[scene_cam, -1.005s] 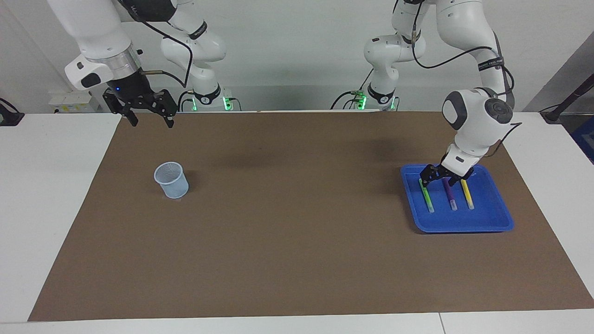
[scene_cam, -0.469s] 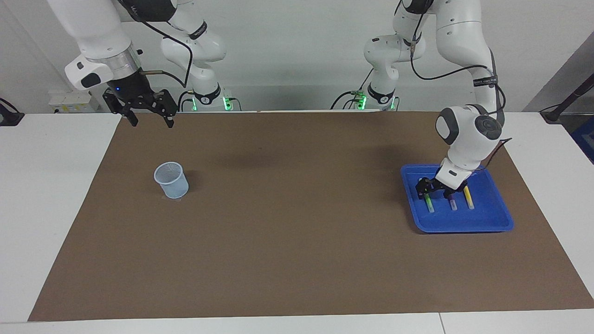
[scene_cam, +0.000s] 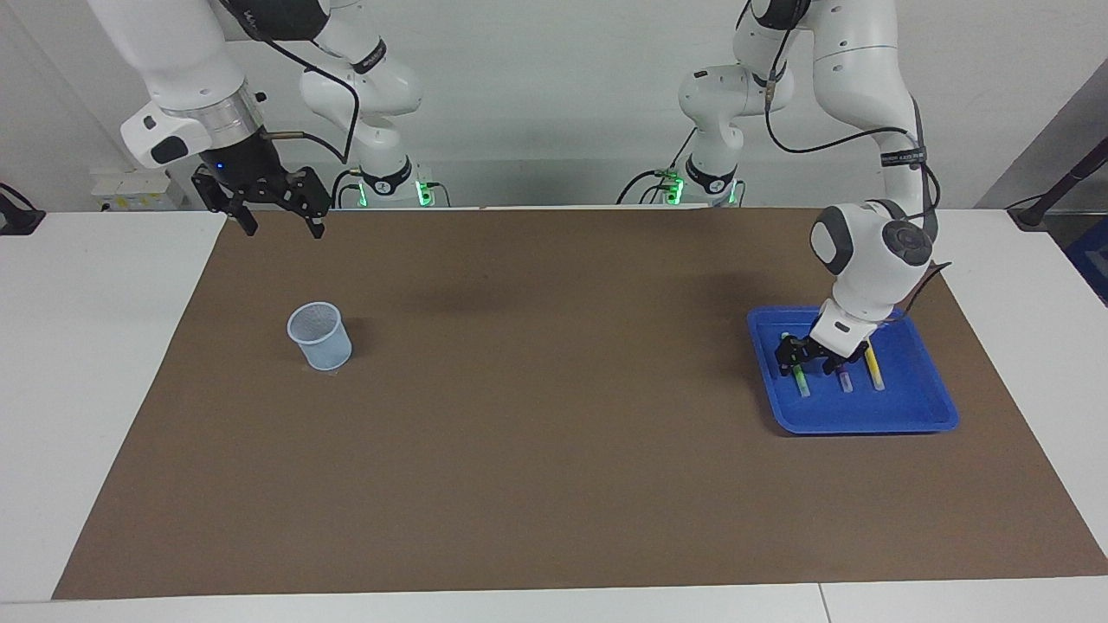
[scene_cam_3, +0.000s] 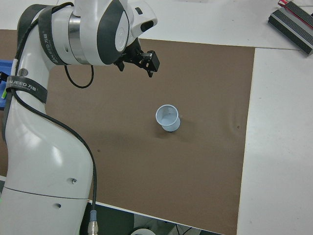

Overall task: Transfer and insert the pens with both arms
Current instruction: 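Lower the left gripper over the green pen in the tray and grasp it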

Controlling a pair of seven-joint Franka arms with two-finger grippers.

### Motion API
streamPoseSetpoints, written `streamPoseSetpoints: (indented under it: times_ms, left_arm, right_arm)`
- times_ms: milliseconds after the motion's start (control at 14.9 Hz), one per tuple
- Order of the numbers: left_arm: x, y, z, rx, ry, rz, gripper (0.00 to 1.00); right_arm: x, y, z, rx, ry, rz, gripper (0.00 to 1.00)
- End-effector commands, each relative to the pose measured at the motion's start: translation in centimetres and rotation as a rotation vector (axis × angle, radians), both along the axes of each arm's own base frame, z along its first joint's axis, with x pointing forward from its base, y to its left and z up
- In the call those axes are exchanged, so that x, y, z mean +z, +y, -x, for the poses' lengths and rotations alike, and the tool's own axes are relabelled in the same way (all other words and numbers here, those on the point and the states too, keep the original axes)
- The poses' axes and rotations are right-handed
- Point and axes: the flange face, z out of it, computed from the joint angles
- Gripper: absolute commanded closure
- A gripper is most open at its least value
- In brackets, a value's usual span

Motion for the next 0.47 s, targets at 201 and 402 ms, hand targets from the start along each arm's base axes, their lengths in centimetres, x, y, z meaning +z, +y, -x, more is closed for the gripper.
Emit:
streamPoseSetpoints:
  times_ms: [201,402]
  left_arm:
    - [-1.40,-0.07,0.22,-0.009,-0.028,0.003,0.54]
    - [-1.50,-0.07,0.30,-0.005,-0.023,0.004,0.84]
  right_arm:
    - [-0.03,-0.34,0.50,0.011,-0.012,0.012,0.00]
    - [0.05,-0.35,0.55,0.011,-0.014,0.012,0.00]
